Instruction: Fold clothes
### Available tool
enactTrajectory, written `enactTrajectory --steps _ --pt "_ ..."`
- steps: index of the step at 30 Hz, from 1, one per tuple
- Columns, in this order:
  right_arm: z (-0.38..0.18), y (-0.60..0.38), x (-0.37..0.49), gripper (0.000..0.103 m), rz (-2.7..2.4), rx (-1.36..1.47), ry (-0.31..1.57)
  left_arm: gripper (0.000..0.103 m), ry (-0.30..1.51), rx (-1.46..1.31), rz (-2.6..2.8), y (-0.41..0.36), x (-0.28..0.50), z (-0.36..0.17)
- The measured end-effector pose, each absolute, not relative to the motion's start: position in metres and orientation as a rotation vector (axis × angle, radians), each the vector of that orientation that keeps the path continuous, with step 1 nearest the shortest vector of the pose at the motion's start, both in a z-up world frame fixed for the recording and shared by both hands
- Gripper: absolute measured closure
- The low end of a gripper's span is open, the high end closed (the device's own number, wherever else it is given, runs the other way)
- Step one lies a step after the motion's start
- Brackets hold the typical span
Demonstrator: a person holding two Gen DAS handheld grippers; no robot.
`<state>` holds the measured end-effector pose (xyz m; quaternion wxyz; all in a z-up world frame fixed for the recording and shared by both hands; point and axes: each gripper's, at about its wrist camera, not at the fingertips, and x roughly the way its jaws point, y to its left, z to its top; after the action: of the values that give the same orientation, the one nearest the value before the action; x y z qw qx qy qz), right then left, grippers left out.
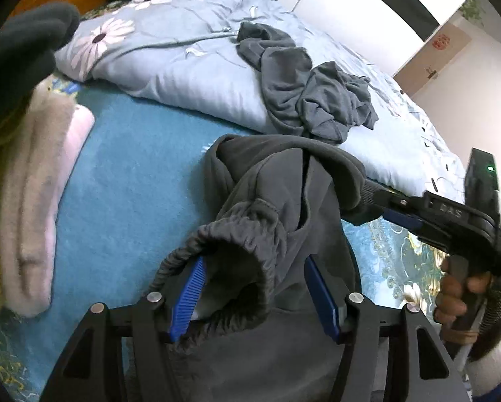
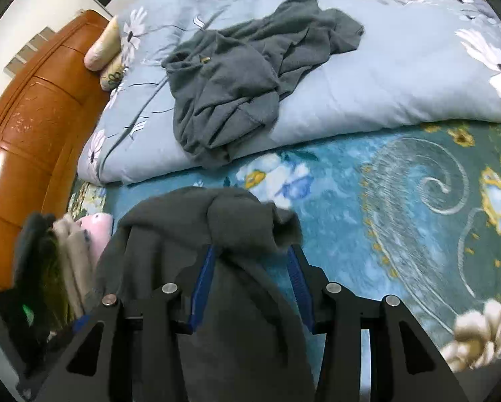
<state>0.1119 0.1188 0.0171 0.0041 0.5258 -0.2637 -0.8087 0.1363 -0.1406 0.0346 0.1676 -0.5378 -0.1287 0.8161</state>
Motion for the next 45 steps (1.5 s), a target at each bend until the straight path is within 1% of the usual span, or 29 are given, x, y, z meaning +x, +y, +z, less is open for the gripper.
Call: enactTrajectory --steps 1,2,3,4,5,6,8,10,14,17,21,23,25,28,31,34,38,41,45 --pt "0.014 0.118 0.108 0.057 -2.513 1.657 -0.843 0.047 -0.376 -1.526 2.318 -0.142 0.136 0.035" --pt "0.011 0.117 0.105 0.059 -2.491 1.667 -0.861 0.056 -0.373 -1.523 2.313 -0.142 0.136 0.035" --pt "0.010 0.115 0.103 0.069 -2.474 1.662 -0.870 0.069 -0.362 -1.519 2.307 -0.140 0.136 0.036" --pt "0.010 0.113 0.103 0.088 -2.467 1.661 -0.859 0.077 -0.341 -1.511 2.311 -0.138 0.136 0.038" --pt "0.014 0.113 0.104 0.097 -2.485 1.644 -0.856 0.094 -0.311 -1.500 2.322 -0.136 0.136 0.040" --pt "0.019 0.115 0.107 0.100 -2.512 1.616 -0.860 0.094 -0.281 -1.489 2.334 -0.134 0.137 0.042" --pt "0.029 0.119 0.112 0.101 -2.566 1.559 -0.867 0.095 -0.256 -1.460 2.347 -0.133 0.138 0.050" --pt "0.047 0.133 0.122 0.101 -2.623 1.459 -0.922 0.095 -0.251 -1.415 2.358 -0.135 0.140 0.062" --pt "0.105 0.183 0.162 0.101 -2.797 1.264 -0.964 0.095 -0.237 -1.308 2.388 -0.138 0.140 0.095" --pt "0.160 0.237 0.205 0.101 -2.986 1.108 -0.989 0.095 -0.241 -1.258 2.416 -0.141 0.136 0.114" --pt "0.217 0.307 0.269 0.101 -3.229 0.956 -1.045 0.095 -0.274 -1.300 2.446 -0.142 0.121 0.110" --pt "0.226 0.340 0.301 0.101 -3.316 0.928 -1.131 0.095 -0.290 -1.336 2.446 -0.143 0.115 0.102" --pt "0.226 0.367 0.332 0.101 -3.371 0.923 -1.221 0.095 -0.278 -1.356 2.458 -0.142 0.110 0.097" --pt "0.214 0.393 0.363 0.101 -3.404 0.953 -1.304 0.095 -0.260 -1.386 2.475 -0.141 0.102 0.089" --pt "0.200 0.413 0.377 0.101 -3.418 1.031 -1.319 0.095 -0.221 -1.423 2.480 -0.136 0.085 0.083" --pt "0.192 0.433 0.380 0.101 -3.432 1.130 -1.257 0.095 -0.190 -1.451 2.473 -0.129 0.070 0.075" --pt "0.180 0.449 0.377 0.101 -3.482 1.162 -1.108 0.094 -0.134 -1.526 2.468 -0.122 0.055 0.055" --pt "0.140 0.467 0.367 0.101 -3.457 1.381 -1.064 0.093 -0.107 -1.610 2.449 -0.121 0.045 0.031" --pt "0.073 0.484 0.367 0.101 -3.348 1.666 -1.163 0.092 -0.018 -1.688 2.430 -0.116 0.035 0.008"
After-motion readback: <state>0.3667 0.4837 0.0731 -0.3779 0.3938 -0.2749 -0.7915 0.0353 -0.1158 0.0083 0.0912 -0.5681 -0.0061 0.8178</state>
